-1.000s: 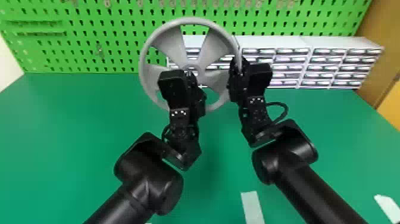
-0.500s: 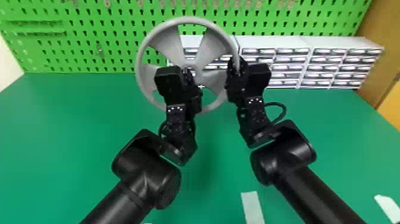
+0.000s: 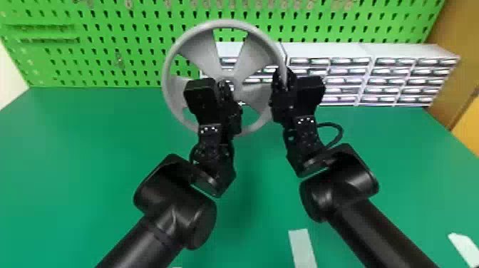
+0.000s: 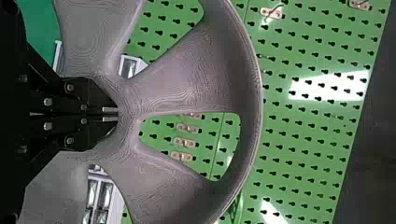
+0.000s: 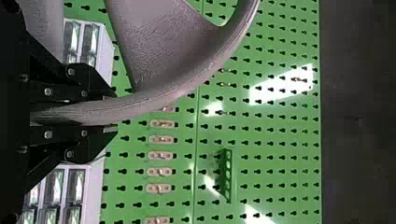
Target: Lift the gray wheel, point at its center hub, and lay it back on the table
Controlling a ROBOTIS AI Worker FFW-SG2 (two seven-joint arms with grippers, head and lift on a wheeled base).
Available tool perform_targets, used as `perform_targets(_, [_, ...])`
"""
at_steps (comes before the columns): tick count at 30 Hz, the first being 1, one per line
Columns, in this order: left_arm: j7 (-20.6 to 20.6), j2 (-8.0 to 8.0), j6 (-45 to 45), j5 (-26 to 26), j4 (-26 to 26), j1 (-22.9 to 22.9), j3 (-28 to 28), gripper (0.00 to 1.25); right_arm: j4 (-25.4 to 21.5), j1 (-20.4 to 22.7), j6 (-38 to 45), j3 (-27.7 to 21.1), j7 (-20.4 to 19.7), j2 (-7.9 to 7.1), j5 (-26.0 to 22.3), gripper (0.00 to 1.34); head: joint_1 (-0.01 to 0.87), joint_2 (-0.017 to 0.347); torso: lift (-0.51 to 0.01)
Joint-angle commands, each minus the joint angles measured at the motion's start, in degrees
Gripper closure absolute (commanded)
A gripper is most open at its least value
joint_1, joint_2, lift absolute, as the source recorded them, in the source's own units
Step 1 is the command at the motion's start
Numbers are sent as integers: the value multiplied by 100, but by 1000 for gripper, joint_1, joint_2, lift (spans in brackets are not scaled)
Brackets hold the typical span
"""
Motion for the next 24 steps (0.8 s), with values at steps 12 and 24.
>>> perform_targets(12, [-51, -18, -44, 0, 9, 0, 55, 1205, -4, -9, 0, -18, -6, -13, 0, 1260, 692, 48, -96])
perform_targets(24, [-95, -27, -70, 27, 27, 0, 63, 1205, -4, -18, 0, -18, -6, -22, -9, 1260, 692, 48, -96])
